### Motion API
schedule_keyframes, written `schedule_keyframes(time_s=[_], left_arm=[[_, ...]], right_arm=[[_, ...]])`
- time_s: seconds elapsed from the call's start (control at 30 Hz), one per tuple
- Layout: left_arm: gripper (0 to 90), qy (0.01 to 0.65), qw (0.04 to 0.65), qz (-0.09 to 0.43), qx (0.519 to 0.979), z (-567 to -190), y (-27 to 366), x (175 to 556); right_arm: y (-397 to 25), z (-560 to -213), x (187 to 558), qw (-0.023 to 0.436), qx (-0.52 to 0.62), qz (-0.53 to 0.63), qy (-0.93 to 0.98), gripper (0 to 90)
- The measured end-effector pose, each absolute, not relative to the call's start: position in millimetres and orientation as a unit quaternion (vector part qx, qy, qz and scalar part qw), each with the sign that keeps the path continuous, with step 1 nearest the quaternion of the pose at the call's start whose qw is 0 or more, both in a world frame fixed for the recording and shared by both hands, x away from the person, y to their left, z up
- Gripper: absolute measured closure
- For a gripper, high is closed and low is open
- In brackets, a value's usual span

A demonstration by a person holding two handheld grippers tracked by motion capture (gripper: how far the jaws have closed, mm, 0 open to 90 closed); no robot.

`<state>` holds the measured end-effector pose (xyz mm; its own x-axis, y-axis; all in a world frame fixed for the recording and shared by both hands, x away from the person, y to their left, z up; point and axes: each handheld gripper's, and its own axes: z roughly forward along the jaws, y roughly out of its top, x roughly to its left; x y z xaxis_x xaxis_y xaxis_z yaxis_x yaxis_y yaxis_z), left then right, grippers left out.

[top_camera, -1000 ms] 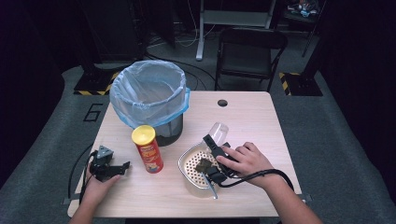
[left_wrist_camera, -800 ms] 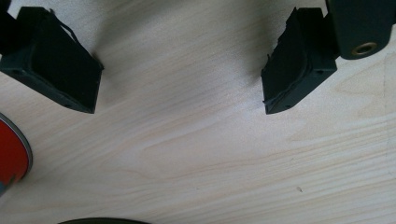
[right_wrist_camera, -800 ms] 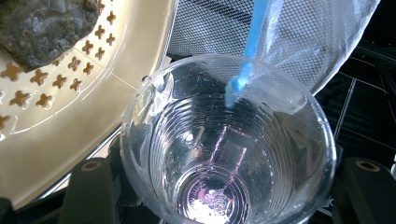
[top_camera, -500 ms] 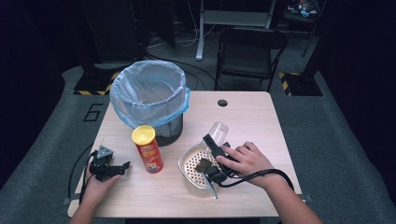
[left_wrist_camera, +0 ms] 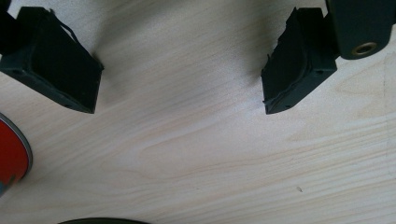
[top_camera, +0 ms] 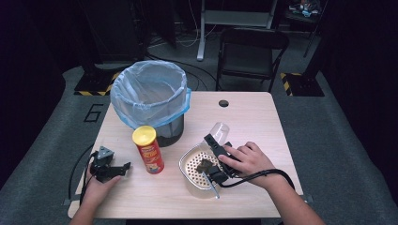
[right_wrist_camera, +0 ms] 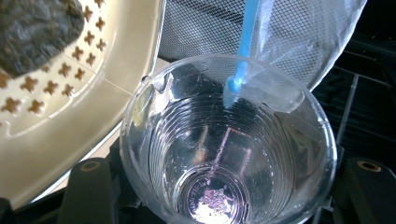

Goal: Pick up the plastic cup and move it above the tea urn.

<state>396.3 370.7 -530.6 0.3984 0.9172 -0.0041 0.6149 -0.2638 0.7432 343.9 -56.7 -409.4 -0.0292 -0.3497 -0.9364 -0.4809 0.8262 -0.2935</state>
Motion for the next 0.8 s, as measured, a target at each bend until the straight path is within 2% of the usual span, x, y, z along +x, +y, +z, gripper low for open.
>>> schedule_keyframes(time_s=[0.07,0.47,0.67,0.7,0.73,0.8], left_arm=[[11.7,0.502,0.341,0.221,0.763,-531,371,396],[11.7,0.502,0.341,0.222,0.763,-531,371,396],[11.7,0.502,0.341,0.222,0.763,-531,371,396],[11.7,0.502,0.341,0.222,0.763,-531,371,396],[11.7,0.502,0.341,0.222,0.763,-531,371,396],[11.7,0.502,0.341,0.222,0.763,-531,371,396]], right_arm=[[-57,-409,345,0.623,-0.284,0.064,0.726,32.6],[-59,-411,347,0.639,-0.162,0.171,0.732,32.7],[-64,-400,346,0.607,-0.059,0.282,0.741,32.8],[-65,-398,346,0.594,-0.04,0.305,0.743,32.8],[-69,-393,347,0.563,0.001,0.351,0.749,32.8],[-70,-391,348,0.549,0.017,0.369,0.75,32.7]])
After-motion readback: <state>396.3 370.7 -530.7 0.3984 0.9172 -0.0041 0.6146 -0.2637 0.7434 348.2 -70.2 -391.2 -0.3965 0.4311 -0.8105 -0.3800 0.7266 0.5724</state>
